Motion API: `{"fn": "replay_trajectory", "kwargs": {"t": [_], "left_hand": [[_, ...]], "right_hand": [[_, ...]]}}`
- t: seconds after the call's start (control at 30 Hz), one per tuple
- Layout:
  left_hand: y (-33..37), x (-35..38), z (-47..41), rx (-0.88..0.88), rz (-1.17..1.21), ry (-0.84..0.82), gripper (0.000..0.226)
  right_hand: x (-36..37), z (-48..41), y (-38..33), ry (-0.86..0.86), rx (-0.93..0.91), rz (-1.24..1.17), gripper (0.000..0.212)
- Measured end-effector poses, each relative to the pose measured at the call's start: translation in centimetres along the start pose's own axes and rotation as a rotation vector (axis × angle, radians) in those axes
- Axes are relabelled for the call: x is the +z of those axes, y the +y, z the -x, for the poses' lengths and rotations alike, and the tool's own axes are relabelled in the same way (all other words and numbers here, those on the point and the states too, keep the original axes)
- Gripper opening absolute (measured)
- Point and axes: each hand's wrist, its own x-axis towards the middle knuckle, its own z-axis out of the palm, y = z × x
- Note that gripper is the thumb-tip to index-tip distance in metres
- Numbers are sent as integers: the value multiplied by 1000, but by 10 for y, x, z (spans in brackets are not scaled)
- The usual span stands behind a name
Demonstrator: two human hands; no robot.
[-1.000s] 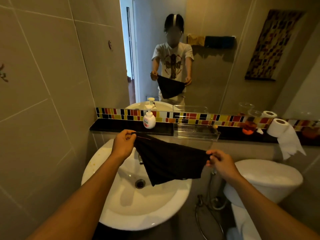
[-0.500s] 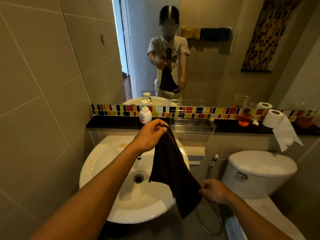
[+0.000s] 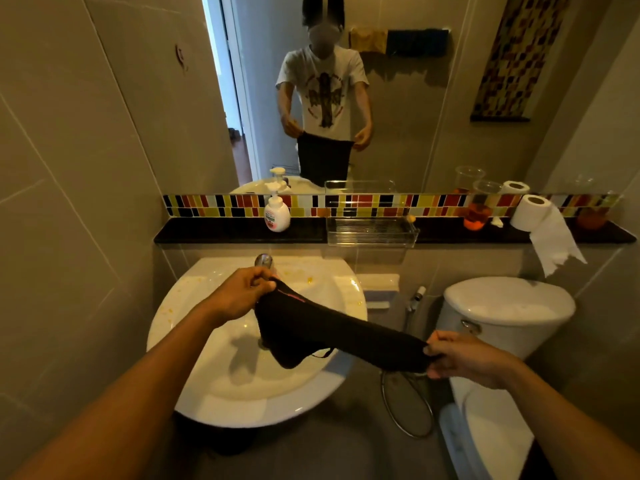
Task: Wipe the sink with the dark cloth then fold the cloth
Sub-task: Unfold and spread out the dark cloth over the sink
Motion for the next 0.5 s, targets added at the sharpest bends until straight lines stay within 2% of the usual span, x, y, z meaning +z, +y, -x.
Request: {"fn": "replay_trajectory", "kwargs": {"t": [0.17,0.3,0.37,0.5], "left_hand": [[-28,15,3,-146,-20,-172,15],[-52,33,2,-218,-28,-181,15],[-60,41,0,-237,-7,-149,16],[-73,58,-11,-220,4,-75,16]], "right_hand": [[8,1,31,-89,240,81,5],[13,-5,51,-125,352,58,6],[15,-9,58,-78,355,85,5],[19,-26,75,176,218,50,8]]}}
